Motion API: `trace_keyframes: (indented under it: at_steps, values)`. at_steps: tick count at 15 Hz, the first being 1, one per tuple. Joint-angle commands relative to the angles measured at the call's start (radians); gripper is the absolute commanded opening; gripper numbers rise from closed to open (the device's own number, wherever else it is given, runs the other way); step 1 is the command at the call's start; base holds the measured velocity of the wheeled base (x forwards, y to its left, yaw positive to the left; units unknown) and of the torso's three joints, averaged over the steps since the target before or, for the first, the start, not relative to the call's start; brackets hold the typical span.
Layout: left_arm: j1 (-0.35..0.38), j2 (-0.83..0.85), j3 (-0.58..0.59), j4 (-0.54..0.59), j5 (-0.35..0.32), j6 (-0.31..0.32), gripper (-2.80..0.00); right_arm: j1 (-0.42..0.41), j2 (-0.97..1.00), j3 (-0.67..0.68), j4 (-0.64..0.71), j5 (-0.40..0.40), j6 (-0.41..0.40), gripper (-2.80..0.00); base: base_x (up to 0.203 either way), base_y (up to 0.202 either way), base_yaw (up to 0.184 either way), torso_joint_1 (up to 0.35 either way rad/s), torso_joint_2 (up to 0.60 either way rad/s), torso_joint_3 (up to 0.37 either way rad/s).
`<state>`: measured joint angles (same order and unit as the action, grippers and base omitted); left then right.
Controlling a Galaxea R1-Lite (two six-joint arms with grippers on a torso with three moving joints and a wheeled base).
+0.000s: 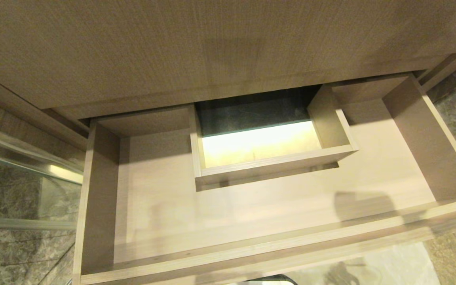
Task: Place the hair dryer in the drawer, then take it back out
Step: Place it on the countertop
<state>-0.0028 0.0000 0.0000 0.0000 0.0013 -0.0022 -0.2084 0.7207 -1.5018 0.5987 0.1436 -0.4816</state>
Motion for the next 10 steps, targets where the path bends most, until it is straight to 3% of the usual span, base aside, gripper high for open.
trace_keyframes:
  at_steps: [1,3,5,10]
  values:
    - [0.000,0.000,0.000,-0.002,0.000,-0.001,-2.80,0.003,-0.006,-0.009,0.001,0.002,0.000,-2.80,0.000,0.000,0.000,0.163,-0.16,-0.047]
    - [0.000,0.000,0.000,-0.002,0.000,0.001,-2.80,0.003,-0.018,-0.008,0.010,0.002,0.000,-2.80,-0.001,0.001,0.052,0.241,-0.45,-0.177]
    - [0.000,0.000,0.002,-0.002,0.000,-0.001,-2.80,0.001,-0.027,0.000,0.015,-0.004,0.001,-2.80,0.000,-0.005,0.166,0.230,-0.50,-0.209]
    - [0.000,0.000,0.002,-0.002,0.000,-0.001,-2.80,0.000,-0.046,0.009,0.024,-0.009,0.043,-2.80,0.001,-0.007,0.135,0.063,-0.10,-0.050]
